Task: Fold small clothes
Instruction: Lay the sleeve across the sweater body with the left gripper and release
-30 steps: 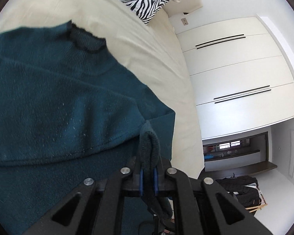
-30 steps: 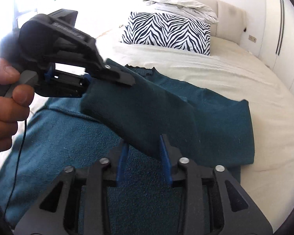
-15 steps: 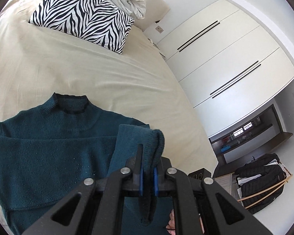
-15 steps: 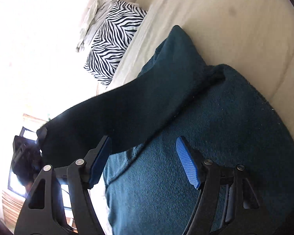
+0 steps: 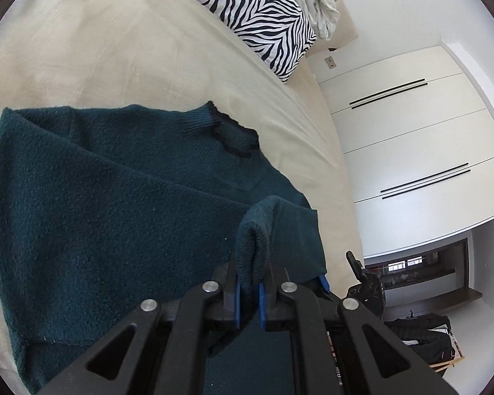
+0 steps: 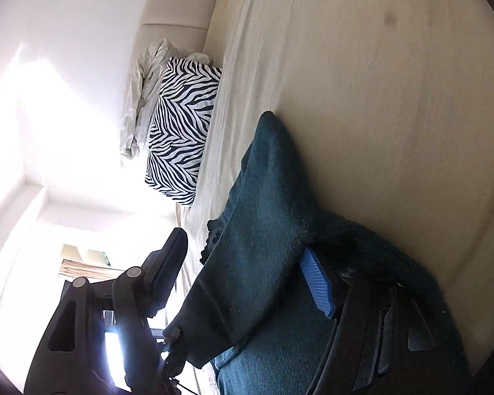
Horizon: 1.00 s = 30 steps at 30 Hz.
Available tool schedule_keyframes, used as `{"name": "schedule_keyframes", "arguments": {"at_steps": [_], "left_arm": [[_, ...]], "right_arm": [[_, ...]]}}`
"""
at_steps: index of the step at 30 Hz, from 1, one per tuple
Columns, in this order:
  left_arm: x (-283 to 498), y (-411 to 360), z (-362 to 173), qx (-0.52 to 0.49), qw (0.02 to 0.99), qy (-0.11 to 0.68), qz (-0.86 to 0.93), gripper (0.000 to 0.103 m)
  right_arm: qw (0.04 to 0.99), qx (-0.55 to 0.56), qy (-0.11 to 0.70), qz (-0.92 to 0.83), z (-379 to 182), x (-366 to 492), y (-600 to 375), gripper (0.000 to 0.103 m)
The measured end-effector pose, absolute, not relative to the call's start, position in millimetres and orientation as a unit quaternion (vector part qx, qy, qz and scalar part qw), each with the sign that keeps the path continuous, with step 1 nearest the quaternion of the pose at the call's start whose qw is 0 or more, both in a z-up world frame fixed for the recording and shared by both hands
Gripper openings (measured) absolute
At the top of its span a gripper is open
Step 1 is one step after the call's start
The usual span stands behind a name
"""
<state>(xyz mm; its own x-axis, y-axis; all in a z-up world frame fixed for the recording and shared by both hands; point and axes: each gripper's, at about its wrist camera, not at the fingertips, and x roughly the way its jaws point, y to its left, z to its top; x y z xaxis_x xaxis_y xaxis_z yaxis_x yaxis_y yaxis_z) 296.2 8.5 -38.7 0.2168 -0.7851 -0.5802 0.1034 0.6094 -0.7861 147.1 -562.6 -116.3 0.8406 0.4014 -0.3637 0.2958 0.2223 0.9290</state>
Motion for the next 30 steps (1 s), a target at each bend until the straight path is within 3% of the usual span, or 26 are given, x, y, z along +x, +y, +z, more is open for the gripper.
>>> {"name": "schedule_keyframes", "arguments": {"at_steps": [10,18,21,30], "left_arm": [[292.5,13.8,-59.0,-0.318,0.703,0.554,-0.311,0.009],[299.7,32.1,-88.6,-0.343,0.692,0.568,-0.285,0.009],[301.9,35.4,-92.2,-0.343,0.699,0.561,-0.280,0.011],[305.0,30.9,-56.2,-0.269,0.763,0.520,-0.273,0.010]], "right_arm": [[0.734,0.625,0.265,0.018,-112.3,144.7,-565.2,0.067],[0.740,0.618,0.265,0.013,-123.8,135.4,-573.4,0.052],[0.748,0.605,0.271,0.014,-124.1,135.7,-570.1,0.052],[0.764,0.577,0.288,0.011,-122.8,135.4,-562.4,0.052]]}}
